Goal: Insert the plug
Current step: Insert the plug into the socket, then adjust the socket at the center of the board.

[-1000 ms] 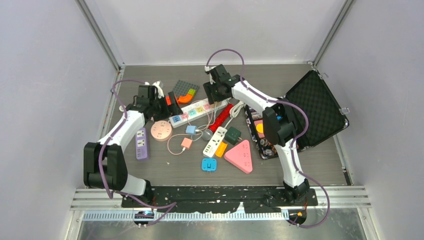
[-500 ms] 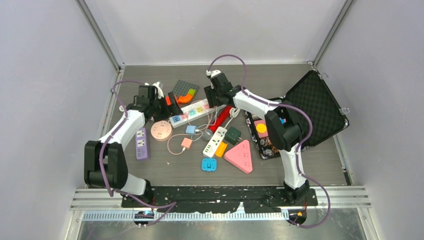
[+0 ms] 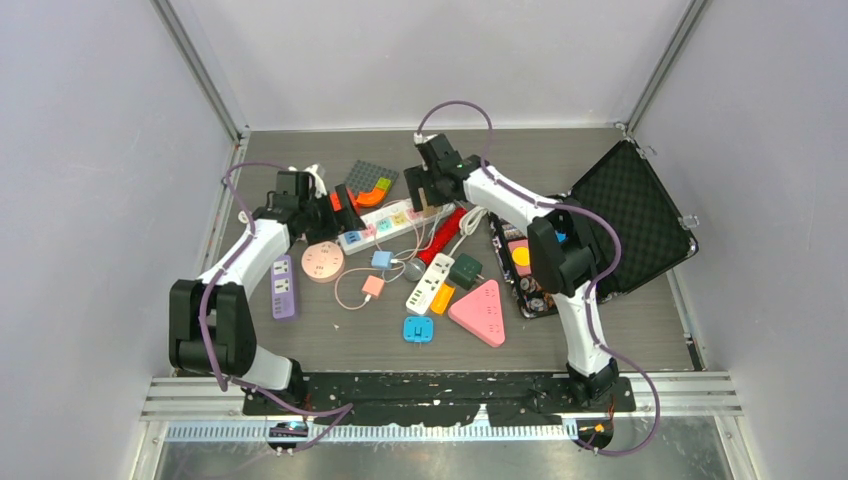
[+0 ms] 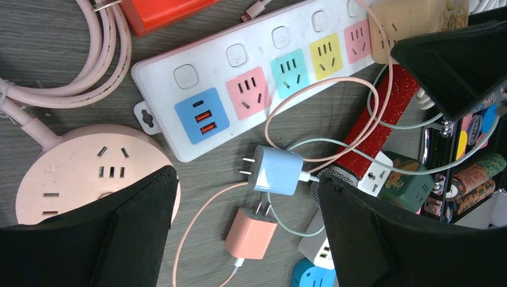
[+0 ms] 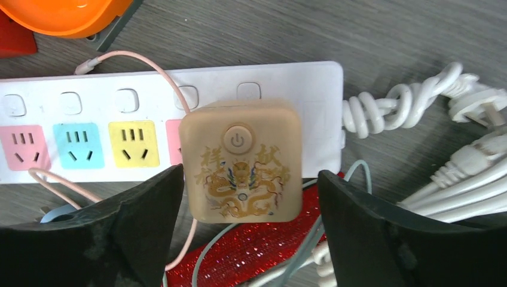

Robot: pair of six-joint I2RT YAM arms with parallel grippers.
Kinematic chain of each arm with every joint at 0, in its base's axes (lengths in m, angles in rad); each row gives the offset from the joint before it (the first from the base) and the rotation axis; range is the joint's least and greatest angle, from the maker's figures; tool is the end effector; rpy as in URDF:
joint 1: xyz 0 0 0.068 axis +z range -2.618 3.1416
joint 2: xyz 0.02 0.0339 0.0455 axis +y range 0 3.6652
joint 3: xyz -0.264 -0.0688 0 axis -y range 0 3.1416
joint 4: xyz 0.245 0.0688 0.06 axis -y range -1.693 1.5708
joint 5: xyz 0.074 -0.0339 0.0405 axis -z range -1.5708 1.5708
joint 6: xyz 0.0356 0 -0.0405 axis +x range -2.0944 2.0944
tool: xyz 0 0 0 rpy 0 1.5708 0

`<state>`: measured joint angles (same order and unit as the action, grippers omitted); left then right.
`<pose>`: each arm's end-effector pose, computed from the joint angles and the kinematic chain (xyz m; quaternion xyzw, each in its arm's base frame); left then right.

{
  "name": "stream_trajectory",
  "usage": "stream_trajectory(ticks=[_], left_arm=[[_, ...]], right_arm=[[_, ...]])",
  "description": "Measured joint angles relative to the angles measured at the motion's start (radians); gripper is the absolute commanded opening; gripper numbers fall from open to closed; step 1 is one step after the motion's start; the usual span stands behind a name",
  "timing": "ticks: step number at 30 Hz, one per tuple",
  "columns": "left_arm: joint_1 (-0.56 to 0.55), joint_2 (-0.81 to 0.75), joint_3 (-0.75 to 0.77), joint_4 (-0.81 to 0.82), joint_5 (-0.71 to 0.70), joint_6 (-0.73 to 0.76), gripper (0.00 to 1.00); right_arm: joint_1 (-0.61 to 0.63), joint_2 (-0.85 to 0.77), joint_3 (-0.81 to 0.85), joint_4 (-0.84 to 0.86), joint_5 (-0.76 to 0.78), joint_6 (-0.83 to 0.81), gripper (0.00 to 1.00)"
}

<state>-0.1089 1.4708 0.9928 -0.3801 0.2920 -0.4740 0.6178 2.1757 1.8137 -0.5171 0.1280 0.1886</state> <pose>0.3065 -0.0438 0.2350 -0.1184 0.9210 -0.2298 0.2914 0.4022 0.2803 0.2158 -0.1788 0.9219 0.0774 0.3348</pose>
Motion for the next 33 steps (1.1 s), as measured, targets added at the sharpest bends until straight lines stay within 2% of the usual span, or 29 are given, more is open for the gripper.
stream_trajectory(ticks=[1, 5, 11, 20, 25, 33], left_arm=[[0.000, 0.000, 0.000, 0.000, 0.000, -0.002, 0.87], [0.000, 0.000, 0.000, 0.000, 0.006, -0.011, 0.87], [0.000, -0.001, 0.000, 0.010, 0.015, -0.019, 0.85], [0.000, 0.004, 0.000, 0.014, -0.032, -0.104, 0.79], [0.000, 0.078, 0.000, 0.045, -0.073, -0.208, 0.76], [-0.027, 0.137, 0.005, 0.036, -0.229, -0.303, 0.76]], right_arm=[[-0.005, 0.005, 0.024, -0.027, -0.006, 0.011, 0.95], [-0.034, 0.008, 0.124, -0.094, -0.045, 0.035, 0.97], [-0.076, -0.044, 0.150, -0.098, -0.102, 0.050, 0.93], [-0.069, -0.308, -0.108, -0.064, -0.195, 0.066, 0.78], [-0.066, -0.416, -0.218, -0.048, -0.216, 0.086, 0.66], [-0.066, -0.480, -0.325, -0.042, -0.226, 0.110, 0.63]])
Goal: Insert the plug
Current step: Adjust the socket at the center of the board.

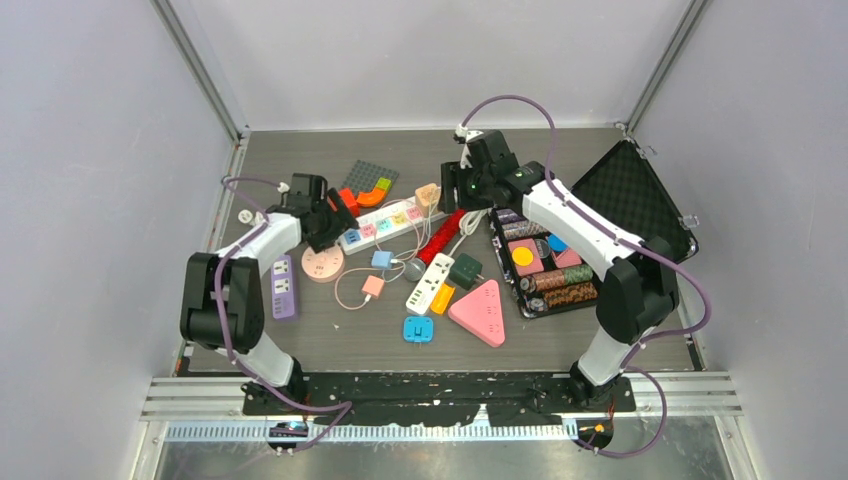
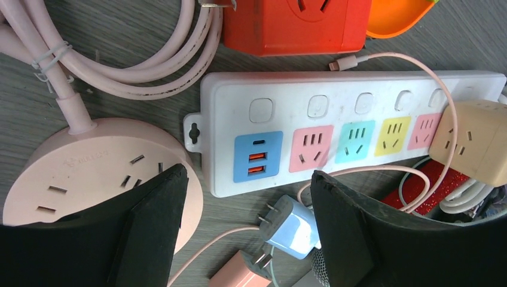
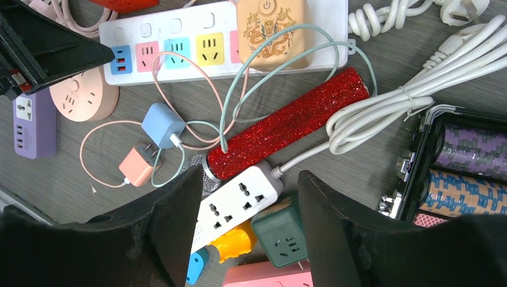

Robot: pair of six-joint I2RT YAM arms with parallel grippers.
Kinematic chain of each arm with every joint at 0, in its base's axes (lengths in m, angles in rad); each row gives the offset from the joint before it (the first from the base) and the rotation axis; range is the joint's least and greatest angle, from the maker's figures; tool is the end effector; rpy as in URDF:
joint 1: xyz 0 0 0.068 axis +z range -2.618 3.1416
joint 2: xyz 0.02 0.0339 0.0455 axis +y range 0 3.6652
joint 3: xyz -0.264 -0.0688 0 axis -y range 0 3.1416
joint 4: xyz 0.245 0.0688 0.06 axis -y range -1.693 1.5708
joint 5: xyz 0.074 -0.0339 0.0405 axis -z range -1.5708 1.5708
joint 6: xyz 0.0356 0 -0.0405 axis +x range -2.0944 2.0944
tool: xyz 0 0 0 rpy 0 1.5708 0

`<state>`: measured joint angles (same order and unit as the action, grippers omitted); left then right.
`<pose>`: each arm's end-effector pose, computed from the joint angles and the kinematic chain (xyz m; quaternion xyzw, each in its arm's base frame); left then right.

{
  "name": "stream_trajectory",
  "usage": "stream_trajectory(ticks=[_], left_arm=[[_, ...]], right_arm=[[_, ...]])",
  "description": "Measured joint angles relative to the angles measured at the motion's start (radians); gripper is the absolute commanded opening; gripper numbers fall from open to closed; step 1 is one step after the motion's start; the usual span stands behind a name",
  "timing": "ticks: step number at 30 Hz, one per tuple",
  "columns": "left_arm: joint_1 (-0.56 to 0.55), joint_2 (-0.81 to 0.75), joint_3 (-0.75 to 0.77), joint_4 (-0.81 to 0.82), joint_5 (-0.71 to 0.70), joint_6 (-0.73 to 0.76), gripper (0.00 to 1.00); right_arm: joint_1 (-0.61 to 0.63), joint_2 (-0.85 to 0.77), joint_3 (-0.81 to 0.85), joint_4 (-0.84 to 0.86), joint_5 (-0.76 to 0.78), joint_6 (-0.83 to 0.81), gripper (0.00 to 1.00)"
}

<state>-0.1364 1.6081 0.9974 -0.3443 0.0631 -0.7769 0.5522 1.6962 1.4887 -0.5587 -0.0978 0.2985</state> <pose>0.3249 -0.0469 0.1966 -0.2908 0.9071 -0.1605 0.2586 0.3251 0.2044 0.3078 -0.1353 0.9093 0.2023 0.3377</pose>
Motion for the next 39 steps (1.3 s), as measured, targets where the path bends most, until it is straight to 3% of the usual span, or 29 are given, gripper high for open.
stream_trajectory(ticks=[5, 15, 19, 24, 29, 31, 34, 36, 39], left_arm=[[-0.018, 0.033, 0.029, 0.005, -0.038, -0.013, 0.70], [-0.029, 0.083, 0.033, 0.014, -0.047, -0.028, 0.56], [-0.031, 0.083, 0.031, 0.022, -0.032, -0.028, 0.49], [-0.032, 0.083, -0.006, 0.101, 0.030, -0.035, 0.40], [-0.033, 0.086, -0.022, 0.153, 0.082, -0.040, 0.45], [-0.033, 0.086, -0.024, 0.161, 0.087, -0.041, 0.51], [-0.034, 0.083, -0.025, 0.171, 0.088, -0.042, 0.59], [-0.037, 0.070, -0.025, 0.171, 0.086, -0.032, 0.62], [-0.039, 0.025, -0.024, 0.165, 0.076, -0.014, 0.65]], right_arm=[[0.000, -0.006, -0.007, 0.003, -0.001, 0.004, 0.60], [0.000, -0.026, -0.018, 0.005, -0.004, 0.006, 0.43], [0.000, -0.026, -0.027, 0.005, -0.006, 0.004, 0.31], [0.000, -0.026, -0.037, 0.003, -0.018, 0.005, 0.27], [0.001, -0.026, -0.063, 0.005, -0.019, 0.016, 0.37], [0.004, -0.028, -0.081, 0.003, -0.014, 0.018, 0.46], [0.016, -0.036, -0.116, 0.006, 0.000, 0.001, 0.69], [0.030, -0.043, -0.146, 0.000, 0.011, -0.027, 0.77], [0.043, -0.047, -0.180, -0.016, 0.018, -0.092, 0.82]])
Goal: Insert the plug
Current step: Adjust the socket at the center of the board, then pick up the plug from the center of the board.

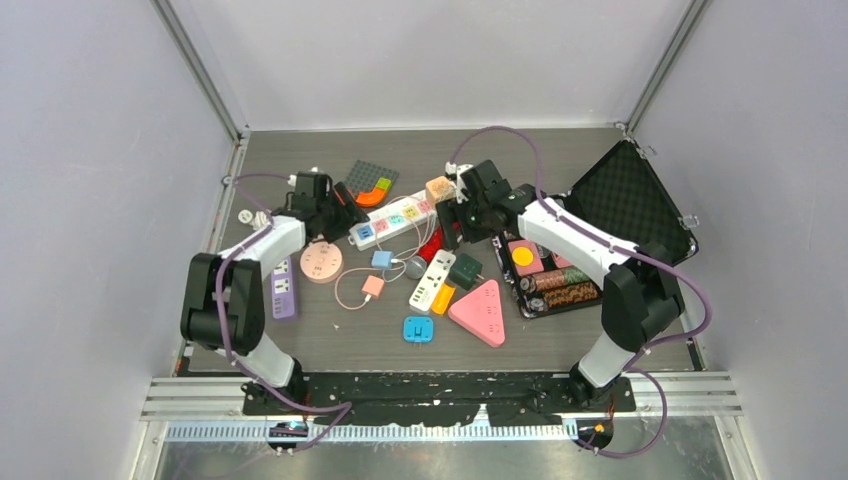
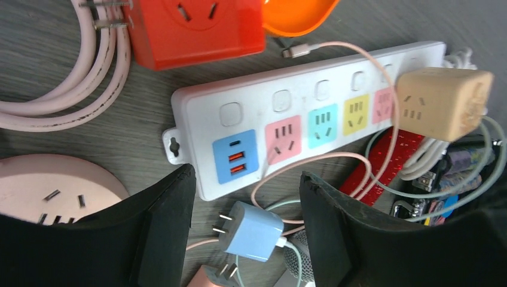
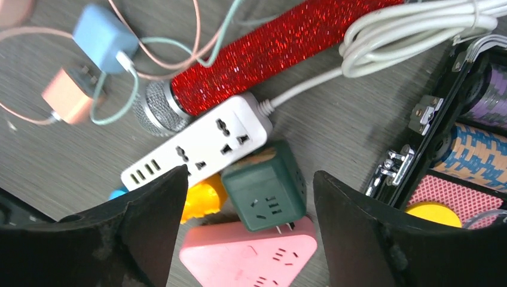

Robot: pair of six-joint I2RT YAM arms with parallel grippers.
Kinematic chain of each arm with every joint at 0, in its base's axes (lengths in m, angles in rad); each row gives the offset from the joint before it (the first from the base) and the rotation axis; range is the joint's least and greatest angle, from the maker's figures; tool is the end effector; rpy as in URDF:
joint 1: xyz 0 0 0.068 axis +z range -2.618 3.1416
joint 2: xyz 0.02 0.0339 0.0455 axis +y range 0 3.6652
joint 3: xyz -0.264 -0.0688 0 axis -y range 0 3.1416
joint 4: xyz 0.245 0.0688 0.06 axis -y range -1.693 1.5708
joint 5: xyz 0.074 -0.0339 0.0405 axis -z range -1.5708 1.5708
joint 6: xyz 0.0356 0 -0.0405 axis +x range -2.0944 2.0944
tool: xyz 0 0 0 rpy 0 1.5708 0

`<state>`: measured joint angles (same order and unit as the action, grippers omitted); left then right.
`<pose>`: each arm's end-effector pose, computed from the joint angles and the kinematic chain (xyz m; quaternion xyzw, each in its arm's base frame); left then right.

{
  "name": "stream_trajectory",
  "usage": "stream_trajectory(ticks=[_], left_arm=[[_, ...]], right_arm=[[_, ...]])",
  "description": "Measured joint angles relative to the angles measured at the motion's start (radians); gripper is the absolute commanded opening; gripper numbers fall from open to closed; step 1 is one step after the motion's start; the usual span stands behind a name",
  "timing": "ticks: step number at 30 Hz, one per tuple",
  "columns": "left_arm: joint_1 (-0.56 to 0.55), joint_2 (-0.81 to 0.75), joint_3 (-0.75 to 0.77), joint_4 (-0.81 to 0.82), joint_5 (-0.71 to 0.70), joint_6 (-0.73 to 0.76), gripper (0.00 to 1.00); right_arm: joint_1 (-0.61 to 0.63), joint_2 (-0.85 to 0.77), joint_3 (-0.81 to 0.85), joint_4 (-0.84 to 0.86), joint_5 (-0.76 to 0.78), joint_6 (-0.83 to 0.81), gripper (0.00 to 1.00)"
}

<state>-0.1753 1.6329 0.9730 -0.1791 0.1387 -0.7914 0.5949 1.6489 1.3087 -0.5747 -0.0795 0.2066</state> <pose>0.3337 -0.0641 0.1929 -0.2588 0.8952 -0.2232 0.2860 0.2952 0.2032 0.2647 -0.1951 0.9257 0.1602 0.2817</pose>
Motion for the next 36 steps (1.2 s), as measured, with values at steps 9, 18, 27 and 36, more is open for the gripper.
stream_trajectory(ticks=[9, 18, 27, 36], left_arm=[[0.000, -0.145, 0.049, -0.047, -0.045, 0.074, 0.69], [-0.001, -0.194, 0.053, -0.101, -0.089, 0.127, 0.72], [-0.001, -0.202, 0.055, -0.127, -0.107, 0.148, 0.72], [0.000, -0.202, 0.074, -0.137, -0.113, 0.163, 0.72]], right_arm=[[0.005, 0.029, -0.016, -0.078, -0.008, -0.244, 0.80], [0.005, 0.129, -0.016, -0.103, -0.114, -0.391, 0.75], [0.013, 0.156, -0.017, -0.094, -0.148, -0.435, 0.82], [0.016, 0.162, -0.025, -0.097, -0.148, -0.450, 0.60]])
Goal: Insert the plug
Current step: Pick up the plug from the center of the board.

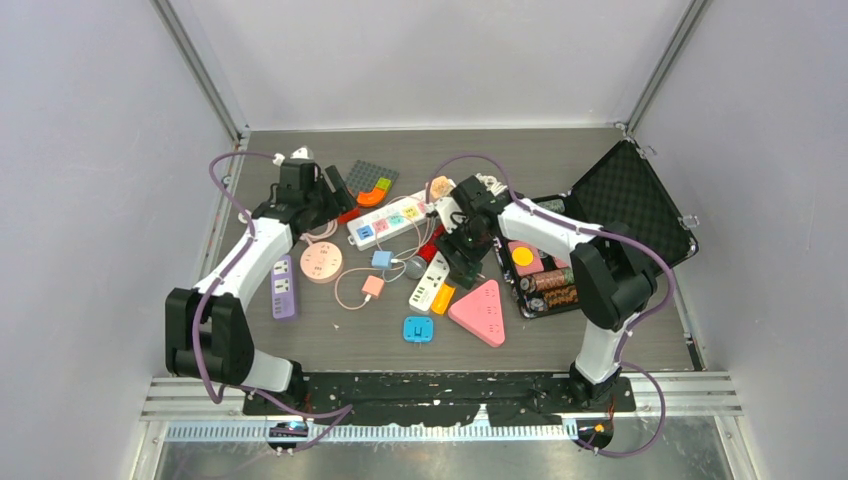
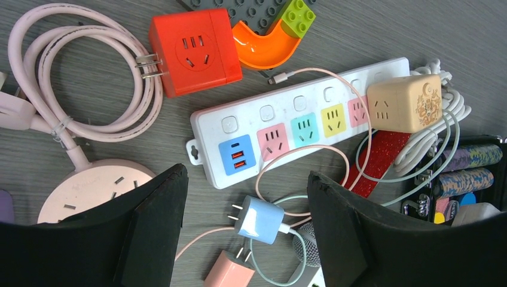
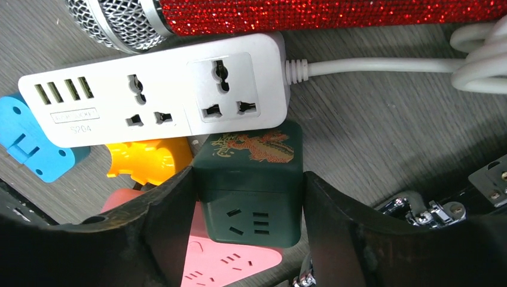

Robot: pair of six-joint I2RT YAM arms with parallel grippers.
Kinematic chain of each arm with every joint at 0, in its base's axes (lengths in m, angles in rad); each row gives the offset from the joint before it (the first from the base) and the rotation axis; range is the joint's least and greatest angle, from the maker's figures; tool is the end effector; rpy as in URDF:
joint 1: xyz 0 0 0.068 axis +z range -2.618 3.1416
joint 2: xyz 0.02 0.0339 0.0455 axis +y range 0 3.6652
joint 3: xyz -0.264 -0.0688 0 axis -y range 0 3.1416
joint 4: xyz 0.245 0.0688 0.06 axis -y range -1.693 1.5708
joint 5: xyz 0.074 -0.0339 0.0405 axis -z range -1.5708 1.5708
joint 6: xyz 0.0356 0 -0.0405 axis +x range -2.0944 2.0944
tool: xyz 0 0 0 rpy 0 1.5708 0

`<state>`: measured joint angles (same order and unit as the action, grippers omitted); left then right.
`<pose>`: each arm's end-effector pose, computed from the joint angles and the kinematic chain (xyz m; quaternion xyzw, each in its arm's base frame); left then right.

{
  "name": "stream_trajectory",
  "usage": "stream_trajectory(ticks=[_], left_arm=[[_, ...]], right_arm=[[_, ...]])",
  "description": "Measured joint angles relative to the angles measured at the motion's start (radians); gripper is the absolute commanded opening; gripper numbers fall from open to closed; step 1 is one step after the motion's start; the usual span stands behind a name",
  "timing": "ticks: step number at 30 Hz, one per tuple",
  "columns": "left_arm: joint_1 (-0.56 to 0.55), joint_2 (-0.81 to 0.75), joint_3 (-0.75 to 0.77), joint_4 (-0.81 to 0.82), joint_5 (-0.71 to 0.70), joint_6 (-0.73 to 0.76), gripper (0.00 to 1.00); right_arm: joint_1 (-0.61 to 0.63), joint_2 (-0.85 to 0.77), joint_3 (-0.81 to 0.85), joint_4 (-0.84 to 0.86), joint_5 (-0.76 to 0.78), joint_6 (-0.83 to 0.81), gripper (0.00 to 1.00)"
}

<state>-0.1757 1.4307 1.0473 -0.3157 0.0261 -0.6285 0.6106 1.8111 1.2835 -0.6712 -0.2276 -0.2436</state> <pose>0.3116 -0.0563 0.2684 -0.1981 0.8845 -0.1761 0.3838 0.2938 0.2154 0.1972 -0.4236 0.8800 0.1432 0.1603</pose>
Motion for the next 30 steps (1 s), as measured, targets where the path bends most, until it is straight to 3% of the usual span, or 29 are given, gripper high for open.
stream_trajectory(ticks=[2, 4, 8, 18, 30], left_arm=[[0.000, 0.000, 0.000, 0.000, 0.000, 0.004, 0.71], [0.000, -0.002, 0.000, -0.001, 0.000, 0.005, 0.71], [0.000, -0.016, 0.002, -0.006, 0.000, 0.009, 0.71], [0.000, -0.067, 0.085, -0.019, 0.046, 0.058, 0.71], [0.000, -0.145, 0.197, -0.018, 0.198, 0.185, 0.73]], right_arm=[[0.003, 0.002, 0.002, -0.004, 0.004, -0.013, 0.49], [0.008, 0.003, 0.007, -0.012, 0.009, -0.021, 0.31], [0.016, 0.009, 0.019, -0.022, 0.018, -0.029, 0.18], [0.016, -0.133, 0.034, 0.024, 0.068, -0.003, 0.16], [-0.021, -0.359, 0.055, 0.291, -0.008, 0.157, 0.18]])
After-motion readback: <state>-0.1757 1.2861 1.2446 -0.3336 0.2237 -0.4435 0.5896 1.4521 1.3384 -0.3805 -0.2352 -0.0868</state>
